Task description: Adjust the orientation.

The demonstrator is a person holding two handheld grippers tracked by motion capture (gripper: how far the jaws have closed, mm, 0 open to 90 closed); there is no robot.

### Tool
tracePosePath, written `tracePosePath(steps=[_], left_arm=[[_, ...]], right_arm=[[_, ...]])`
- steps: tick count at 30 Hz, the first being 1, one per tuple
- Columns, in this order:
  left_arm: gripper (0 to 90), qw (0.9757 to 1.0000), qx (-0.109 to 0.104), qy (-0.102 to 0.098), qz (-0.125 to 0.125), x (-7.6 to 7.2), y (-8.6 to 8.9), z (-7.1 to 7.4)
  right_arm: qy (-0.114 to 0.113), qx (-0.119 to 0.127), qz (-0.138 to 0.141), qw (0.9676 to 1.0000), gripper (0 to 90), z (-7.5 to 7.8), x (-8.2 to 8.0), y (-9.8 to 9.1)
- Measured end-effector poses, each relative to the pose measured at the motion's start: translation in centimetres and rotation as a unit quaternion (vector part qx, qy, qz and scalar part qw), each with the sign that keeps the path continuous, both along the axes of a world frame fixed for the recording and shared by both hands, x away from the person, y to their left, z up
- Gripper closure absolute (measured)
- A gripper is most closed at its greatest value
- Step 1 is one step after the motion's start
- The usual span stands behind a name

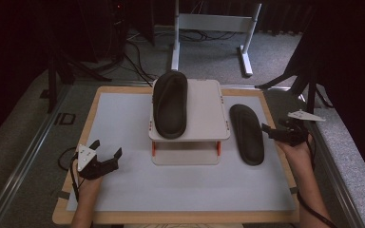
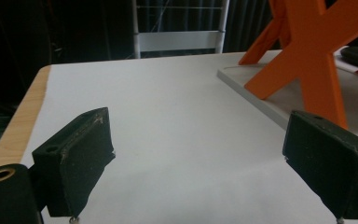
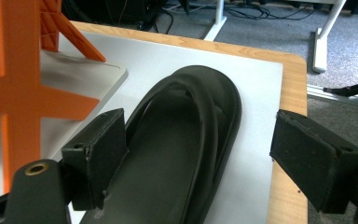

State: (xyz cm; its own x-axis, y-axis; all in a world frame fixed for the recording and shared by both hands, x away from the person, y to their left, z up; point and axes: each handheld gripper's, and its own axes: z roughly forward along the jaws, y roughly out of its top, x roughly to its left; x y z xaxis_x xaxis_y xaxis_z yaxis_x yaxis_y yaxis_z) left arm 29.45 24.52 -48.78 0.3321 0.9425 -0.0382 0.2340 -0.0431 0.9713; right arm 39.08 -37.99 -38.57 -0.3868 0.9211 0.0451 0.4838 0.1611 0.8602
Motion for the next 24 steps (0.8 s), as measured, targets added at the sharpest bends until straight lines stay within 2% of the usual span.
tracePosePath(steps=[2,5,10,11,12,17,19,20,21,22,24], left_arm=[[7.7,1.0000,0.008,-0.001,0.000,0.0,-0.2,0.0],[7.7,1.0000,0.008,0.000,0.000,0.0,-0.2,0.0],[7.7,1.0000,0.005,0.002,0.001,0.0,-0.1,0.0],[7.7,1.0000,0.006,0.001,0.001,0.0,-0.1,0.0],[7.7,1.0000,0.006,0.001,0.001,0.0,-0.1,0.0],[7.1,1.0000,0.009,0.001,0.002,0.0,-0.2,0.0],[7.0,1.0000,0.007,0.002,0.002,0.0,-0.2,0.0],[7.0,1.0000,0.007,0.002,0.002,0.0,-0.2,0.0],[7.0,1.0000,0.008,0.002,0.002,0.0,-0.2,0.0],[7.0,1.0000,0.009,0.001,0.002,0.0,-0.2,0.0],[7.0,0.9999,0.010,0.000,0.001,0.0,-0.2,0.0]], right_arm=[[0.013,-0.005,0.004,0.9999,17.8,0.2,0.9,0.2],[0.029,-0.003,0.009,0.9995,20.9,0.3,1.8,0.3],[0.078,-0.015,0.029,0.9964,23.1,0.7,4.4,0.6],[0.084,-0.017,0.028,0.9959,25.2,0.8,4.7,0.6],[0.089,-0.023,0.033,0.9952,32.6,0.8,5.0,0.6],[0.114,-0.033,0.035,0.9923,36.6,1.1,6.5,0.8],[0.125,-0.050,0.037,0.9902,37.7,1.0,7.1,1.1],[0.130,-0.062,0.038,0.9888,41.8,0.9,7.4,1.2],[0.143,-0.073,0.050,0.9858,46.0,0.9,7.7,1.3],[0.148,-0.087,0.062,0.9831,46.3,0.9,8.0,1.5],[0.161,-0.104,0.062,0.9794,47.5,0.9,8.5,1.8]])
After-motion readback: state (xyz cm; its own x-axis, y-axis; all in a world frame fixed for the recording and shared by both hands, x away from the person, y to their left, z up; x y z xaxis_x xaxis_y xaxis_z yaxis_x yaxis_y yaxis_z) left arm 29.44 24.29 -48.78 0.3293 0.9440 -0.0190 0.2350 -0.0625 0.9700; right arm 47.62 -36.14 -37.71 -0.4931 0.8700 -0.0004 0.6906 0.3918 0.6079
